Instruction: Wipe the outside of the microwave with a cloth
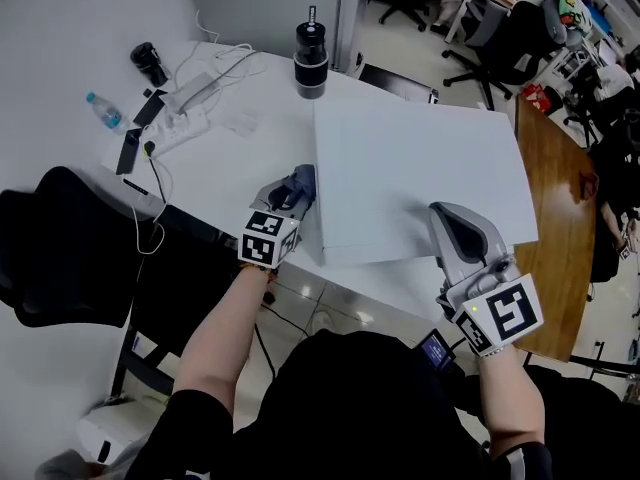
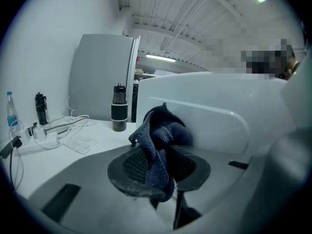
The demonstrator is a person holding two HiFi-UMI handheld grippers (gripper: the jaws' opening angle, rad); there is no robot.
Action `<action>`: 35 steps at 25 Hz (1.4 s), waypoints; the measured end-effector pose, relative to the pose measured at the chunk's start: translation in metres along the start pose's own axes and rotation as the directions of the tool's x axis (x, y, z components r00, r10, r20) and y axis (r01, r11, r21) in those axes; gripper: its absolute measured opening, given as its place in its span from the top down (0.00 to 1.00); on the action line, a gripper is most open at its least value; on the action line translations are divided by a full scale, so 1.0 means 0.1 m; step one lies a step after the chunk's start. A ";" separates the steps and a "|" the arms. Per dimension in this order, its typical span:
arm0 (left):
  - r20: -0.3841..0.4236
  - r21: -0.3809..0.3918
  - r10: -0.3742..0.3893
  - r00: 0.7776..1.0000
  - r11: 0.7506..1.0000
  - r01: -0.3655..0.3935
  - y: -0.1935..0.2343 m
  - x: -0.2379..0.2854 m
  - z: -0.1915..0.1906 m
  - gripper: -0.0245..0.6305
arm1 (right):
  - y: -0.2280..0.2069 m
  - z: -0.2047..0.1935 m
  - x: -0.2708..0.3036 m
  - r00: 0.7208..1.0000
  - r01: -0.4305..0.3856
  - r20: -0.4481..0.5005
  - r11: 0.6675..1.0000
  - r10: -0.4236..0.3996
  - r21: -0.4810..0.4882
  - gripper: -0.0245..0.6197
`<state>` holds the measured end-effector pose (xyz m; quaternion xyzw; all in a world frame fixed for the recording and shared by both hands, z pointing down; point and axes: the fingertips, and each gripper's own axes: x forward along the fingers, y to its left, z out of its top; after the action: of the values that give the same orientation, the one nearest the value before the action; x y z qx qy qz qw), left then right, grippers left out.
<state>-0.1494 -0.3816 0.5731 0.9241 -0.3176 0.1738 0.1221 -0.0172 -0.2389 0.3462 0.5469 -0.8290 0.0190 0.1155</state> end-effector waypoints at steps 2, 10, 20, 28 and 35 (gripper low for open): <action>0.001 -0.008 0.008 1.000 1.000 -0.008 0.07 0.08 0.04 0.82 | -0.03 -0.02 0.00 1.000 0.014 -0.008 1.000 -0.014 0.005 0.96; -0.018 -0.057 0.054 0.998 0.997 -0.055 0.34 0.40 0.08 0.82 | -0.20 -0.13 -0.07 0.997 0.068 -0.040 0.997 -0.067 0.026 0.96; -0.042 -0.103 0.095 0.995 0.990 -0.099 0.55 0.60 0.15 0.81 | -0.33 -0.19 -0.16 0.993 0.106 -0.065 0.993 -0.103 0.045 0.96; -0.018 -0.106 0.127 0.992 0.986 -0.128 0.61 0.40 0.26 0.81 | -0.40 -0.28 -0.23 0.988 0.137 -0.079 0.988 -0.132 0.069 0.96; 0.045 -0.089 0.175 0.984 0.981 -0.170 0.55 -0.10 0.50 0.81 | -0.41 -0.27 -0.34 0.989 0.139 -0.062 0.987 -0.134 0.080 0.96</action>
<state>-0.1791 -0.4357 0.5300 0.8914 -0.4067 0.1457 0.1374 0.0373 -0.2202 0.3612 0.6061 -0.7844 0.0613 0.1166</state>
